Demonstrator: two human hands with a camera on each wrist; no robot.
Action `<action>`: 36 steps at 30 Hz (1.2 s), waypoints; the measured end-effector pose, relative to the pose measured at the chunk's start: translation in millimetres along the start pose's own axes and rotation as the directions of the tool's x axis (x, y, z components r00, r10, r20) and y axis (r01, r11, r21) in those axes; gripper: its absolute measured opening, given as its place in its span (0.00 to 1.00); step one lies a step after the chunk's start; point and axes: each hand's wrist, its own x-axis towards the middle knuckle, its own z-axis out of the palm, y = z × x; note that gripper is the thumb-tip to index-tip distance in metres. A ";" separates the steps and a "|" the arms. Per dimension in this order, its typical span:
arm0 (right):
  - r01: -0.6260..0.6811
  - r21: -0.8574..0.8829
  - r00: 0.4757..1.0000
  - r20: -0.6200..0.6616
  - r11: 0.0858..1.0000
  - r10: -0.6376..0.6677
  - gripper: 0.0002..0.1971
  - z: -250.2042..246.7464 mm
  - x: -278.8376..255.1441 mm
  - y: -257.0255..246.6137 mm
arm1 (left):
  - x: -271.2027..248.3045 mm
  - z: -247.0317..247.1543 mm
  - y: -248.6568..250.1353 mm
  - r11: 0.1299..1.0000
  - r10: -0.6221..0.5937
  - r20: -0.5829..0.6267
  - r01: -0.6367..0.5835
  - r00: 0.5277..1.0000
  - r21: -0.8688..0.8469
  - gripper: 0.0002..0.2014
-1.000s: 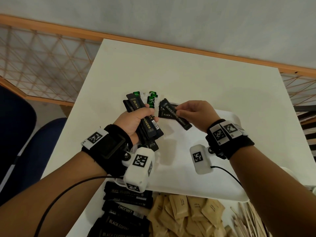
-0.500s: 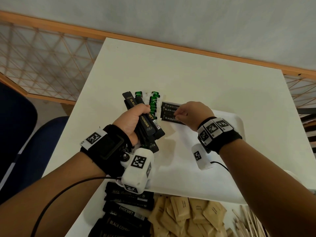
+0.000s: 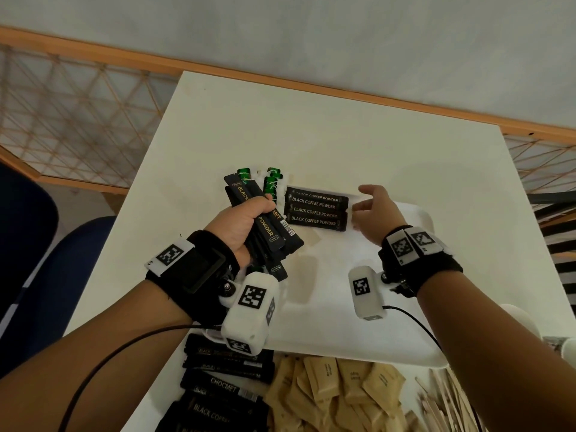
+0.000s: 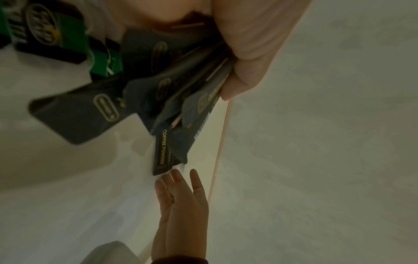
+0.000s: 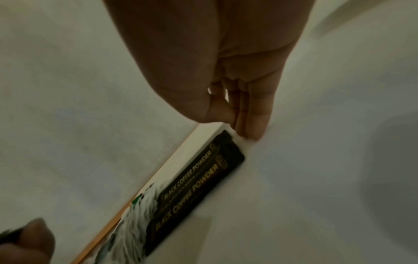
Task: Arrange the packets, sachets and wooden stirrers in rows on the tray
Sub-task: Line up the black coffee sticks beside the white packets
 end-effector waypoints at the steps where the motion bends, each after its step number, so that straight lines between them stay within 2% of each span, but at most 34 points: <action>1: 0.007 0.004 1.000 -0.004 1.000 -0.007 0.27 2.0 1.6 -0.8 | 0.7 0.1 -0.8 1.000 0.004 0.011 -0.004 1.000 0.003 0.04; 9: 0.018 -0.015 1.000 -0.023 1.000 -0.019 0.27 6.0 4.5 -6.0 | 3.6 -4.4 -0.5 0.999 0.013 0.070 -0.016 0.997 0.036 0.01; 11: 0.066 -0.009 0.996 -0.064 0.998 -0.066 0.25 3.3 -3.1 -10.8 | 3.1 -5.1 0.0 0.999 0.011 0.092 -0.015 0.996 0.041 0.02; 13: 0.161 0.047 0.986 -0.053 0.986 -0.158 0.19 4.3 -14.0 -21.8 | 2.6 -4.3 -0.4 0.999 0.015 0.111 -0.021 0.994 0.048 0.04; 16: 0.222 0.207 0.948 0.182 0.953 -0.261 0.07 11.9 -34.2 -41.9 | 2.1 -0.4 -2.0 0.998 0.031 0.136 -0.038 0.990 0.048 0.05; 18: 0.204 0.238 0.893 0.352 0.950 -0.280 0.05 17.3 -44.6 -50.9 | 1.1 2.4 -3.1 0.998 0.042 0.146 -0.050 0.988 0.046 0.06; 20: 0.190 0.276 0.857 0.422 0.942 -0.297 0.06 21.9 -48.3 -53.6 | 0.9 3.9 -3.6 0.997 0.048 0.138 -0.056 0.989 0.052 0.09; 22: 0.211 0.282 0.883 0.357 0.936 -0.306 0.07 24.5 -46.1 -50.7 | -0.1 3.3 -2.4 0.998 0.058 0.102 -0.061 0.993 0.024 0.07; 24: 0.298 0.229 0.919 0.193 0.927 -0.343 0.11 24.2 -42.6 -45.2 | 0.1 0.1 -0.5 0.998 0.062 0.062 -0.061 0.996 -0.019 0.08; 26: 0.414 0.124 0.898 0.109 0.902 -0.427 0.15 23.1 -39.5 -40.2 | -0.8 -3.6 1.6 0.998 0.058 0.046 -0.057 0.997 -0.017 0.09; 28: 0.509 0.027 0.854 0.113 0.860 -0.508 0.17 22.9 -41.1 -38.7 | -1.4 -5.4 3.3 0.998 0.060 0.028 -0.059 0.998 -0.011 0.08; 29: 0.517 0.026 0.848 0.118 0.855 -0.517 0.17 22.7 -41.7 -38.8 | -1.0 -5.4 3.7 0.998 0.062 0.018 -0.062 0.998 -0.014 0.06; 34: 0.426 0.116 0.871 0.217 0.897 -0.442 0.13 17.7 -46.9 -41.1 | -2.2 -4.3 2.6 0.998 0.050 0.007 -0.050 0.999 0.038 0.02; 36: 0.420 0.116 0.875 0.212 0.900 -0.435 0.11 17.8 -48.6 -41.9 | -2.4 -3.5 1.0 0.997 0.062 0.006 -0.062 0.998 0.041 0.01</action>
